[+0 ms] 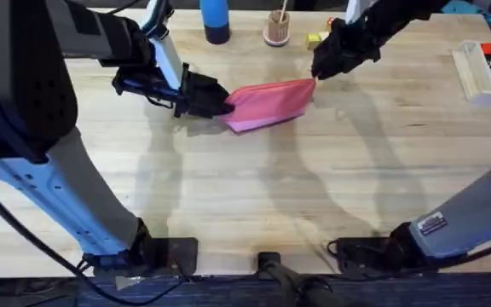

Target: Unzip the bag, pick up the pens from the table one at a time and place them inside, then zip the bag closed.

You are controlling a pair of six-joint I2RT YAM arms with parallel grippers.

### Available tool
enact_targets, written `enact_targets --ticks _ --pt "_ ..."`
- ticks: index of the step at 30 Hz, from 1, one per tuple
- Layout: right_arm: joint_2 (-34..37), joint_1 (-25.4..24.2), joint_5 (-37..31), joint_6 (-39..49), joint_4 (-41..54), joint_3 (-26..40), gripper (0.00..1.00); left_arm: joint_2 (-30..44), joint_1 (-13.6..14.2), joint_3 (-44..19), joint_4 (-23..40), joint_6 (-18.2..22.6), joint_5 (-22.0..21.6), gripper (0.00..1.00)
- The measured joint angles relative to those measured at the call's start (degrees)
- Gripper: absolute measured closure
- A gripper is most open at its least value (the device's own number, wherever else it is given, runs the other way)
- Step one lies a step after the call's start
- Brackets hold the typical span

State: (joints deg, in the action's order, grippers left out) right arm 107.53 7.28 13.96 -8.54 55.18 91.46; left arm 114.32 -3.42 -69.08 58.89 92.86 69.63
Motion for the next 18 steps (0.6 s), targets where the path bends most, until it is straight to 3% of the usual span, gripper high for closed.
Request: enact_targets --ticks 10,18 --pt "0.4 -0.3 -0.5 0.0 0.2 -0.1 0.969 0.0 0.0 0.0 0.0 0.0 0.0 0.957" --pt "5.0 -2.2 -0.6 -0.2 0.2 -0.1 0.969 0.0 0.0 0.0 0.0 0.0 -0.3 0.957"
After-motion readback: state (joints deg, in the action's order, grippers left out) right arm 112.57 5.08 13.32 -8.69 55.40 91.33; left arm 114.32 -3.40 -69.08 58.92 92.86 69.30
